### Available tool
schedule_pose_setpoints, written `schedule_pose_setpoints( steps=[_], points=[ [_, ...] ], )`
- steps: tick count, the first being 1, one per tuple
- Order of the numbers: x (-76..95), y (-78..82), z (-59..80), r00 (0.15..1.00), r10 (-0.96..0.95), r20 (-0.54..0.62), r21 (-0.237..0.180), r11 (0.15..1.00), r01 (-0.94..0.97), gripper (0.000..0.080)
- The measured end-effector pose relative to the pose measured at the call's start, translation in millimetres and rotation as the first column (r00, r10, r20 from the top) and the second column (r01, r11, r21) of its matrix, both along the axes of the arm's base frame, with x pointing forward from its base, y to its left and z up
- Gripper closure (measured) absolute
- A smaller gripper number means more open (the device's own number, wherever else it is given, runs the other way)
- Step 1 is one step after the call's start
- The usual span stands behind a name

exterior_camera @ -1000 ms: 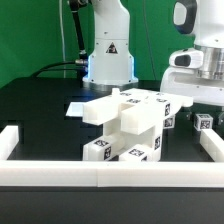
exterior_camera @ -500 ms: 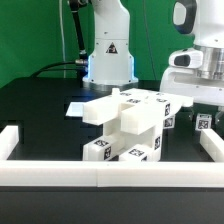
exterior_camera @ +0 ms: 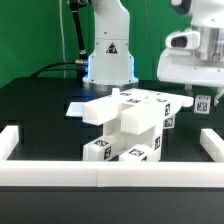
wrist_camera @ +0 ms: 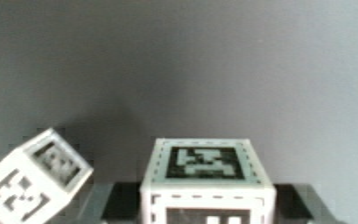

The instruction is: Assemble chair

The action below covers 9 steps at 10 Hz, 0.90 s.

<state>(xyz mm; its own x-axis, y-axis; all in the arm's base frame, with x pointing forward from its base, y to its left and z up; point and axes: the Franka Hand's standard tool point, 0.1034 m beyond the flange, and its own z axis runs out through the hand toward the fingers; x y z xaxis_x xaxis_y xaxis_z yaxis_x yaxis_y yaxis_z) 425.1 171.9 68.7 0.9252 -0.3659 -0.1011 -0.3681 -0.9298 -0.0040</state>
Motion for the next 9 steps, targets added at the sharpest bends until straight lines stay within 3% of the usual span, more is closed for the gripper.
schedule_pose_setpoints(
  steps=[2, 4, 5, 9],
  points=[
    [7.6, -8.1, 30.4, 1.0, -0.013, -0.003, 0.031, 0.999, 0.013, 0.0512],
    [23.7, -29.0, 59.3, 1.0, 0.003, 0.022, 0.068, 0.998, -0.004, 0.0512],
    [31.5, -39.2, 63.4, 0.999, 0.005, 0.039, 0.071, 0.997, -0.008, 0.0512],
    [29.4, -38.1, 61.2, 0.999, -0.002, 0.034, 0.069, 0.998, -0.001, 0.0512]
  ],
)
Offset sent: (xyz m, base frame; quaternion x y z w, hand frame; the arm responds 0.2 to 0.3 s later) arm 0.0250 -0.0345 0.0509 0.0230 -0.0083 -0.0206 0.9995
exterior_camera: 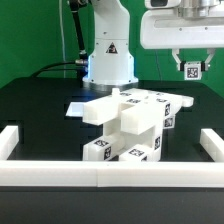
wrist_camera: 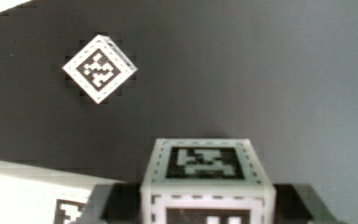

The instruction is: Assemble chair

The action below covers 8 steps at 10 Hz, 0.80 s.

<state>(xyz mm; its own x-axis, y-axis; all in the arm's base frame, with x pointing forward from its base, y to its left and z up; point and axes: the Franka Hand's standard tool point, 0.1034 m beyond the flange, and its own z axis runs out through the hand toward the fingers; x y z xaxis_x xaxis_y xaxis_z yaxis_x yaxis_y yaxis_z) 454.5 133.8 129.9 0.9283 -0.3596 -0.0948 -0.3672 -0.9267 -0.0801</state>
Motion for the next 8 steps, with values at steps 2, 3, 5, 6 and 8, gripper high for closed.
schedule_pose_setpoints(
  steps=[2, 3, 5, 6, 8],
  points=[
    [17.0, -15.5, 1.1, 0.997, 0.07, 0.022, -0.002, 0.998, -0.07, 0.0512],
    [36.7, -28.9, 6.1, 0.994, 0.094, 0.049, -0.006, 0.996, -0.094, 0.0512],
    [68.6, -45.6, 14.7, 0.987, 0.143, 0.074, -0.012, 0.99, -0.143, 0.0512],
    [78.6, -48.3, 20.3, 0.987, 0.144, 0.077, -0.01, 0.99, -0.144, 0.0512],
    [74.0, -46.8, 15.7, 0.987, 0.144, 0.075, -0.013, 0.99, -0.144, 0.0512]
  ],
)
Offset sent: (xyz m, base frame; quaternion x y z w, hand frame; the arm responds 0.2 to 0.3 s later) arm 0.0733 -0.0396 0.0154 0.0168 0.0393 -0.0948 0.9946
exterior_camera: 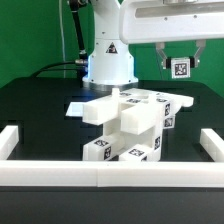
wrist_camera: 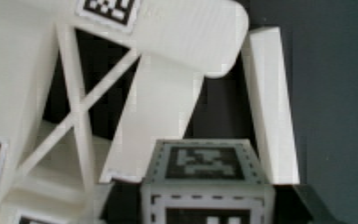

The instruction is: Assemble chair

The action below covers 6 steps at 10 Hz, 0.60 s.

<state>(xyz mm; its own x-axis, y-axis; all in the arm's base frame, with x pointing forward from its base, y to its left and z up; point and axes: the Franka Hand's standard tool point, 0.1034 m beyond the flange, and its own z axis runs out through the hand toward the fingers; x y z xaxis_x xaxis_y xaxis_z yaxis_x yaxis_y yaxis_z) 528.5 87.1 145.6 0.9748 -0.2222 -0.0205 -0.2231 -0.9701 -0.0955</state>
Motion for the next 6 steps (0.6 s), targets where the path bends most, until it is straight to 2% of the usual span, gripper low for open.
schedule_pose_setpoints(
  steps=[2, 3, 6],
  points=[
    [0.8, -2.1, -1.4, 1.0, 0.007, 0.001, -0.002, 1.0, -0.007, 0.0512],
    [5.5, -9.2, -5.6, 0.999, 0.034, 0.004, -0.011, 0.999, -0.034, 0.0512],
    [38.8, -38.9, -0.4, 0.993, 0.108, 0.045, -0.031, 0.994, -0.107, 0.0512]
  ],
)
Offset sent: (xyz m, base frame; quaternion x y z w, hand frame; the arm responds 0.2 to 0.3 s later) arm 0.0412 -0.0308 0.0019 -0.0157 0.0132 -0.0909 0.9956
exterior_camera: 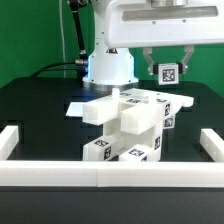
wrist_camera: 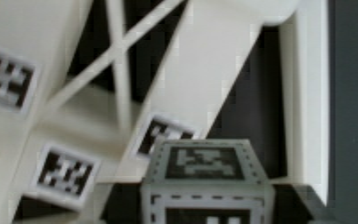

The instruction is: Assemble chair

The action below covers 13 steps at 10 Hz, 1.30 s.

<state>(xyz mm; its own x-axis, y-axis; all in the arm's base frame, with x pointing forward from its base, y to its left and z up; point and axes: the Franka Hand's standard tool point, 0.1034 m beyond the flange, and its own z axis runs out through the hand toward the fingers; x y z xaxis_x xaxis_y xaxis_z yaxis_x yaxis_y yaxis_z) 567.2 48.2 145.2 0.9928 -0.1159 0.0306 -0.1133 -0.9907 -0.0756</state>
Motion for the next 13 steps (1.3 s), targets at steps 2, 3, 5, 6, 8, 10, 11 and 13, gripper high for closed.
schedule_pose_setpoints(
  steps=[2, 3, 5, 6, 8, 10, 11, 13],
  points=[
    [4.2, -3.3, 1.5, 1.0, 0.008, 0.004, -0.001, 1.0, -0.008, 0.0512],
    [4.2, -3.4, 1.3, 1.0, 0.008, 0.003, -0.001, 1.0, -0.008, 0.0512],
    [4.1, -3.9, 0.7, 1.0, 0.01, 0.003, -0.002, 1.0, -0.01, 0.0512],
    [3.3, -7.1, -7.4, 0.999, 0.052, -0.004, -0.022, 0.998, -0.052, 0.0512],
    [7.5, -10.9, -9.5, 0.993, 0.12, -0.005, -0.051, 0.991, -0.12, 0.0512],
    [6.8, -16.8, -16.5, 0.988, 0.154, -0.016, -0.06, 0.986, -0.154, 0.0512],
    [6.5, -17.3, -17.2, 0.989, 0.149, -0.018, -0.06, 0.987, -0.149, 0.0512],
    [6.6, -17.7, -17.5, 0.989, 0.149, -0.018, -0.061, 0.987, -0.15, 0.0512]
  ],
)
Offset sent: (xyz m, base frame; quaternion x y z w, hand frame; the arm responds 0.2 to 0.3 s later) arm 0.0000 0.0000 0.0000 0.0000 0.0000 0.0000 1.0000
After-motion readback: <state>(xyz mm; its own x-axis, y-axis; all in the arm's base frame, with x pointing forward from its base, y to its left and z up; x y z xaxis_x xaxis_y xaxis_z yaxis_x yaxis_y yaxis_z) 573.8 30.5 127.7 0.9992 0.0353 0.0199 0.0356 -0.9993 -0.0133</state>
